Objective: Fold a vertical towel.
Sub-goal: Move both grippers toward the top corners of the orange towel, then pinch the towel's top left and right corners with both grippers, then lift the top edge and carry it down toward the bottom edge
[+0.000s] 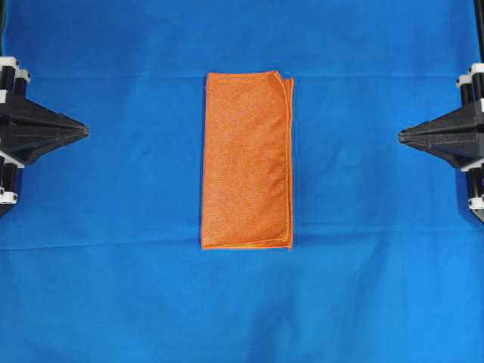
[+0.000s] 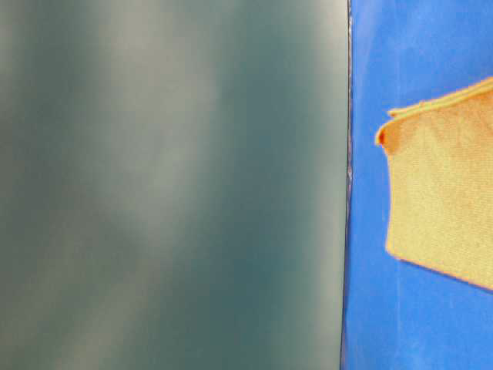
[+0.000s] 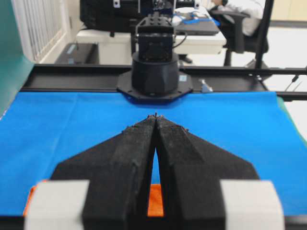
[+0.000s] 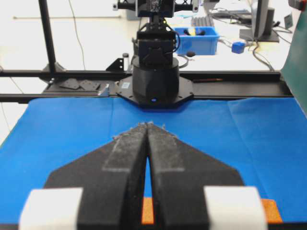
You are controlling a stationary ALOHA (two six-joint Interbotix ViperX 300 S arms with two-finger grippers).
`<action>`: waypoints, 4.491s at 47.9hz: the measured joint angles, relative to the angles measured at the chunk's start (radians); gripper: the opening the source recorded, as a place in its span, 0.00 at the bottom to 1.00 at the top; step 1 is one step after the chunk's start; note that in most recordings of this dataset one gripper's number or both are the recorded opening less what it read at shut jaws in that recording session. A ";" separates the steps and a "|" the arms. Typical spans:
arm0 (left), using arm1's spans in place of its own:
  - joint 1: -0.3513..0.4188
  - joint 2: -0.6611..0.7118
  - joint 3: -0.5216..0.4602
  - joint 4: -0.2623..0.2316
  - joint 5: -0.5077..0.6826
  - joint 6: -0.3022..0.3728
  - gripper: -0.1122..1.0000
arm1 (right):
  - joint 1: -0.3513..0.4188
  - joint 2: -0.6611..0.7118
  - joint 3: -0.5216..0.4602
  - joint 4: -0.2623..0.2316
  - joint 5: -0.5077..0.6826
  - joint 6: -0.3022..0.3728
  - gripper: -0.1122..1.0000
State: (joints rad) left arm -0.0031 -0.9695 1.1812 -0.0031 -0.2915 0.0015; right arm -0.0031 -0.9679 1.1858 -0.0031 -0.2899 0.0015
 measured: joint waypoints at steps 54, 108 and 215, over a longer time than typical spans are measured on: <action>0.341 0.867 -0.256 -0.034 -0.087 -0.072 0.79 | -0.390 0.857 -0.405 0.058 0.311 0.072 0.66; 0.410 1.241 -0.423 -0.034 -0.107 -0.064 0.30 | -0.436 1.138 -0.479 0.060 0.262 0.074 0.13; 0.140 0.839 -0.331 -0.031 0.080 0.061 0.13 | -0.221 0.807 -0.353 0.041 0.239 0.071 0.13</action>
State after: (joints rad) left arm 0.1365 -0.1304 0.8498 -0.0337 -0.2117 0.0629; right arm -0.2240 -0.1611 0.8330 0.0383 -0.0506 0.0721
